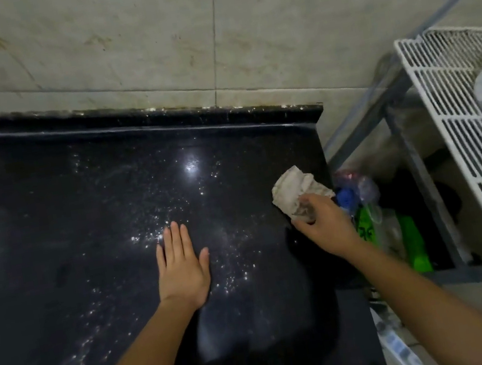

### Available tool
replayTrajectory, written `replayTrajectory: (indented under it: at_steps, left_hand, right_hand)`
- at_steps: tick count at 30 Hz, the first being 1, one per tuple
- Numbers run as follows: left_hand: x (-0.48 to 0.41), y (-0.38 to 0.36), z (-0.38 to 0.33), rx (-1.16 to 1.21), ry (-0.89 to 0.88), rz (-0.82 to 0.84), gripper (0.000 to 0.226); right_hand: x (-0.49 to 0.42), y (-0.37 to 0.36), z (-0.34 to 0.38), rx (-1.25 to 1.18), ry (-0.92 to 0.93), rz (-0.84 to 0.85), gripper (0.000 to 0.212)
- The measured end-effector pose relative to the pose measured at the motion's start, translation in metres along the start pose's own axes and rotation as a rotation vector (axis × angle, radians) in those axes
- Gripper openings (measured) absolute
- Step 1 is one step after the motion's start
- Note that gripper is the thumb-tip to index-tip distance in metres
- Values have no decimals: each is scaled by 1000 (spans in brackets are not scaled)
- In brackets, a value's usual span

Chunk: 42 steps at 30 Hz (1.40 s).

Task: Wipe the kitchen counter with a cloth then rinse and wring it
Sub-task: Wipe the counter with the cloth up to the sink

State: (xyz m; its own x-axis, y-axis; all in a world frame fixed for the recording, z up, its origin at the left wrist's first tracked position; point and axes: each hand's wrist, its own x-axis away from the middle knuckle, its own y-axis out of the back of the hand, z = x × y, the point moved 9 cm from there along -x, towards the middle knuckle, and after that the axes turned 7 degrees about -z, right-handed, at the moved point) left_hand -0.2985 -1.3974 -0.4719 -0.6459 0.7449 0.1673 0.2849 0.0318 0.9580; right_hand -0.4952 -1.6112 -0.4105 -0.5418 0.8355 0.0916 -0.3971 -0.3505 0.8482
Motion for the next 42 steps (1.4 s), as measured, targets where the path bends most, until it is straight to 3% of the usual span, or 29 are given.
replayTrajectory:
  at_steps: [4,9,16,23,25,29,33,35,38,42]
  left_hand:
    - [1,-3,1,29,8,6,75]
    - [0,-5,1,25,26,52,75]
    - [0,-5,0,28,43,65,75]
    - [-3,-7,1,45,65,133,73]
    - [-3,-7,0,38,72,160,68]
    - [-3,-4,-1,30,83,203,63]
    - [-2,-2,-2,29,79,218,64]
    - [-2,-2,-2,36,76,211,64]
    - [-2,-3,-2,49,67,189,66]
    - [-2,-6,1,49,65,186,71]
  right_hand:
    - [-17,14,7,90,123,-176,36]
    - [-38,-42,-12,284,0,60,63]
    - [-86,-40,-23,346,11,-24,64]
    - [-130,-39,-24,329,-91,-41,62]
    - [-114,-49,-11,354,-20,8,60]
    - [-40,-80,29,352,294,196,70]
    - [-11,-78,19,360,546,321,70]
    - [-38,-64,-1,400,458,244,65]
    - [-91,-39,-32,442,183,58,58]
    - [-138,-29,-39,389,-108,-45,60]
